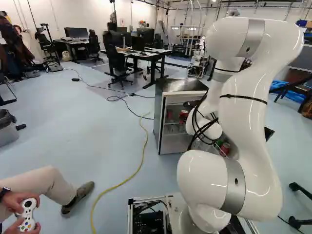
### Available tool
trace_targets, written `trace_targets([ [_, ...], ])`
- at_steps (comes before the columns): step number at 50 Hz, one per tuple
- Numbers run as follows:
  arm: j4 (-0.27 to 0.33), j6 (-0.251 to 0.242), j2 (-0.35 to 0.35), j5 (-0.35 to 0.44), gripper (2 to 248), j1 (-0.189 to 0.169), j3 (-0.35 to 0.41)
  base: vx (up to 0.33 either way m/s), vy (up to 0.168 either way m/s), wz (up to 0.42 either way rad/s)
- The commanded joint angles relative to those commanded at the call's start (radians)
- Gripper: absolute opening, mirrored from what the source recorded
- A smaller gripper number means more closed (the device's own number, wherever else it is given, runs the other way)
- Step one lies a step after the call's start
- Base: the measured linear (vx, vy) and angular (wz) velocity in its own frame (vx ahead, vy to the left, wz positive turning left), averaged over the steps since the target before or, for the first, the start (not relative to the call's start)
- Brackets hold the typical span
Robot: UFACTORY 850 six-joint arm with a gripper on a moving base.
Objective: Grab a drink from the fridge
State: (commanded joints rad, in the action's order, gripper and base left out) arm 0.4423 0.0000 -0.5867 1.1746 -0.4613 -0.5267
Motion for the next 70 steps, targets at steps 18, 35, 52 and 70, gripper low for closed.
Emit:
trace_targets([
  [18, 0.0, 0.0, 0.068, 0.0, 95, -0.002, 0.033, 0.0, 0.0, 0.0],
  [35, 0.0, 0.0, 0.128, 0.0, 95, -0.002, 0.055, 0.0, 0.0, 0.0],
  [52, 0.0, 0.0, 0.17, -0.012, 95, 0.004, 0.053, 0.0, 0.0, 0.0],
  [70, 0.0, 0.0, 0.208, -0.05, 95, 0.011, 0.043, 0.0, 0.0, 0.0],
])
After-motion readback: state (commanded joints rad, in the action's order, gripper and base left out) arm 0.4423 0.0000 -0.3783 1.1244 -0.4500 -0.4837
